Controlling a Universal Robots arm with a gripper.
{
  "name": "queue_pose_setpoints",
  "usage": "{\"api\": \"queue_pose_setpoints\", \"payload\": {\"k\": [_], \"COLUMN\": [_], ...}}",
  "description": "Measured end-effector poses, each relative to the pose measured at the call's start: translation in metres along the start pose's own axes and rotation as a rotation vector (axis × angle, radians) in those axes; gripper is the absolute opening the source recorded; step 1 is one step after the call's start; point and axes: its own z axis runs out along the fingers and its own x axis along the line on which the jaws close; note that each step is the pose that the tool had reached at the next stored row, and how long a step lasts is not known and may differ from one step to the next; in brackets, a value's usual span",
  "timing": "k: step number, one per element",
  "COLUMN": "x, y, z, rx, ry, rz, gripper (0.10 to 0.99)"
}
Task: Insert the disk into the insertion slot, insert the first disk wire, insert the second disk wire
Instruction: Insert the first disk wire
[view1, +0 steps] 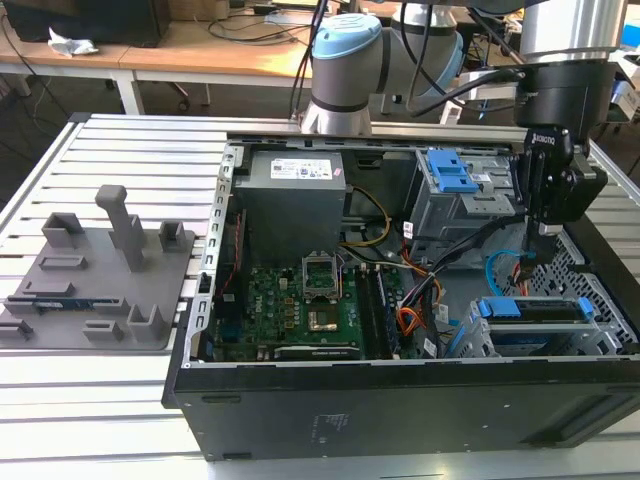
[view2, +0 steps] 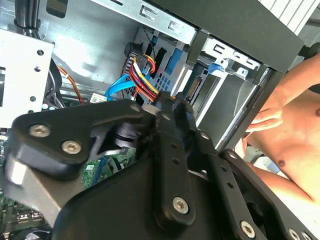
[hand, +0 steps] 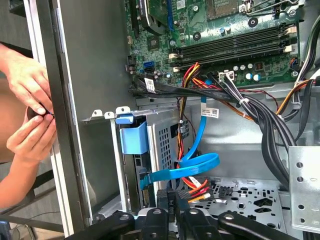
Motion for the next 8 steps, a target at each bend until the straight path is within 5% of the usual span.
{"api": "queue_pose_setpoints", "payload": {"k": [4, 5, 7, 8], "x": [0.0000, -0.0007, -0.0029, -0.0033], "y": [0.0000, -0.0053, -0.0244, -0.0281], "z": [0.0000, 0.0005, 0.0021, 0.0024], "rx": [0.000, -0.011, -0.070, -0.088], "ry": [0.0000, 0.0018, 0.0075, 0.0090], "rz": [0.000, -0.006, -0.037, -0.047], "gripper": [0.165, 0.165, 0.165, 0.165]}}
